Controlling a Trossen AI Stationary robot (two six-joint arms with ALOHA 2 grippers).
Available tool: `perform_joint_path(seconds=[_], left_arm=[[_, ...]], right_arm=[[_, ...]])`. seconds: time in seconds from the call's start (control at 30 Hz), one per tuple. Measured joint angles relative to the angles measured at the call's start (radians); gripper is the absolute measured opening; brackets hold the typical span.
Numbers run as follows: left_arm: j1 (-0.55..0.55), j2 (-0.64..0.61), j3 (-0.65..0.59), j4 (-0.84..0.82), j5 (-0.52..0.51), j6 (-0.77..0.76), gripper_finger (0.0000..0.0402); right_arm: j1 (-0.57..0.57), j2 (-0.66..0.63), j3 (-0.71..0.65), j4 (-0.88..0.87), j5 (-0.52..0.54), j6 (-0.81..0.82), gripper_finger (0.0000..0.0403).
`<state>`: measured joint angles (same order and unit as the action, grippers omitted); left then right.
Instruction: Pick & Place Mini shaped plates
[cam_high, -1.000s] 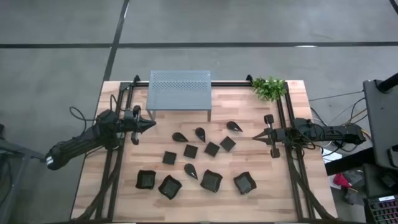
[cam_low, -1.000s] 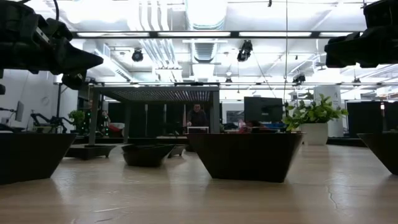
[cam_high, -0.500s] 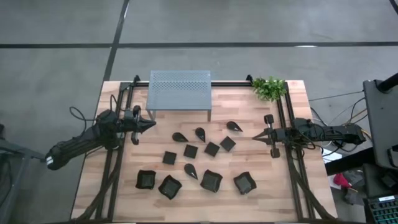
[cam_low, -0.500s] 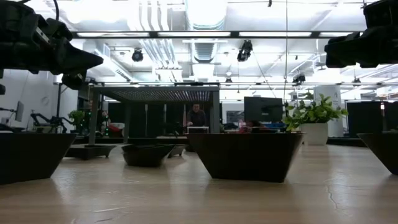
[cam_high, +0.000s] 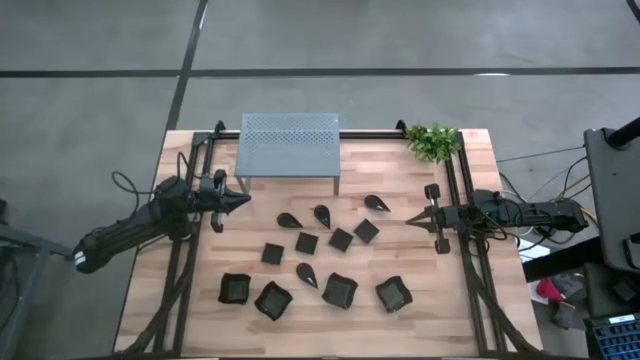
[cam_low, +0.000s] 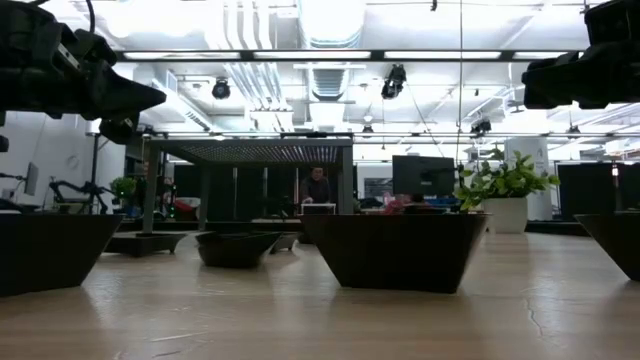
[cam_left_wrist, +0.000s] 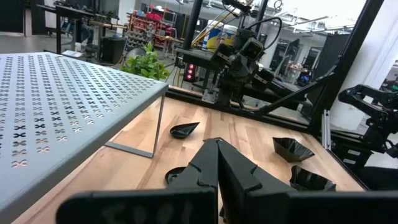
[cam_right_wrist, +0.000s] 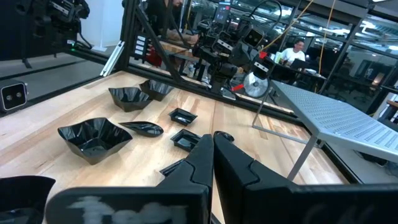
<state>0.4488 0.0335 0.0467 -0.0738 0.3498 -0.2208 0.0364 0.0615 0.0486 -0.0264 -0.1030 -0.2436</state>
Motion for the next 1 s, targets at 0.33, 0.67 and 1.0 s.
perform_joint_path(seconds=[0.33,0.67,1.0], left_arm=[[0.000,0.000,0.000,0.000,0.000,0.000,0.0003],[0.001,0.000,0.000,0.000,0.000,0.000,0.0003],[0.000,0.000,0.000,0.003,0.000,0.000,0.0003]], right_arm=[[0.000,0.000,0.000,0.000,0.000,0.000,0.0008],[0.000,0.000,0.000,0.006,0.209,-0.031,0.0008],[0.000,0.000,0.000,0.005,0.262,-0.153,0.0008]])
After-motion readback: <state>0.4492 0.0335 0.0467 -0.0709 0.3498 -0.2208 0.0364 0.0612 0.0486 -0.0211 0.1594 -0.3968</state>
